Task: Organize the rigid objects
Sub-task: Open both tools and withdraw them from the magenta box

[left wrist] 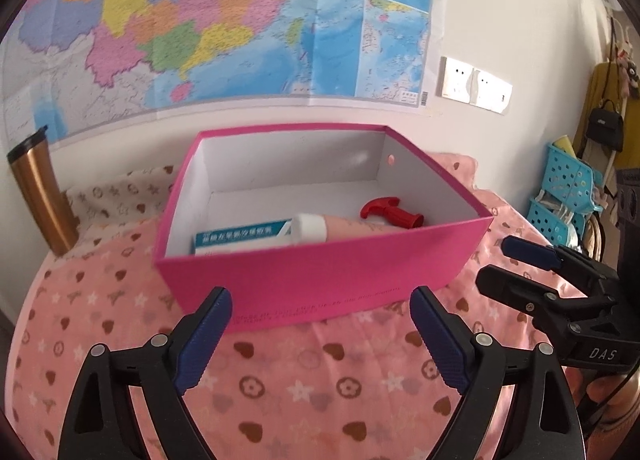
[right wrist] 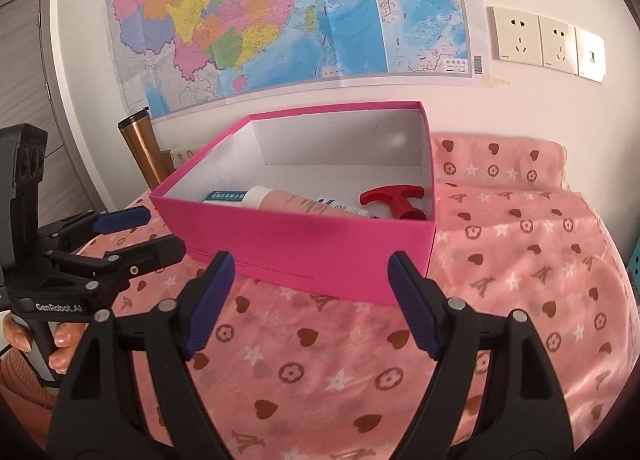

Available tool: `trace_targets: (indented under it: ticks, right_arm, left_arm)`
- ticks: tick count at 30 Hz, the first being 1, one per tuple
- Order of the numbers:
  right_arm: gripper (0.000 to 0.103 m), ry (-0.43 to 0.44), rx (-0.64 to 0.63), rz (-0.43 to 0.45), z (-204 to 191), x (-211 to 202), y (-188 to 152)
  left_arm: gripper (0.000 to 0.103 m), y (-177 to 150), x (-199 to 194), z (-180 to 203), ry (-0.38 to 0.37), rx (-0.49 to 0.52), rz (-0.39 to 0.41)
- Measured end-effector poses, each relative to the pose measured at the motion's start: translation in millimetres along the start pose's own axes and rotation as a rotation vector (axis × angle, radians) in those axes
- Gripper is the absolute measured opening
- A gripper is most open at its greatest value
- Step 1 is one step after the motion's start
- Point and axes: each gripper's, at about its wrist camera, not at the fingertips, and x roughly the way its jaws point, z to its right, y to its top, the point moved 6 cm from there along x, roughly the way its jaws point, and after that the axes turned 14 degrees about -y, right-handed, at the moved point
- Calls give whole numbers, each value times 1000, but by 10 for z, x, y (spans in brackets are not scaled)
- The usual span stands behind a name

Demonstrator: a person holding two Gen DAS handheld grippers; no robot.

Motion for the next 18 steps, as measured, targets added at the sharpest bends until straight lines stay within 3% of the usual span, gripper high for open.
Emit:
trace_targets:
  ticks: [9, 18]
  right_arm:
    - [97, -76, -36, 30, -150, -136, -234]
    - [98, -71, -41, 1, -257, -116, -411]
  left_arm:
    - [92, -442, 6, -77, 64, -55, -70]
    - [92, -643, 6, -78, 109, -60, -110]
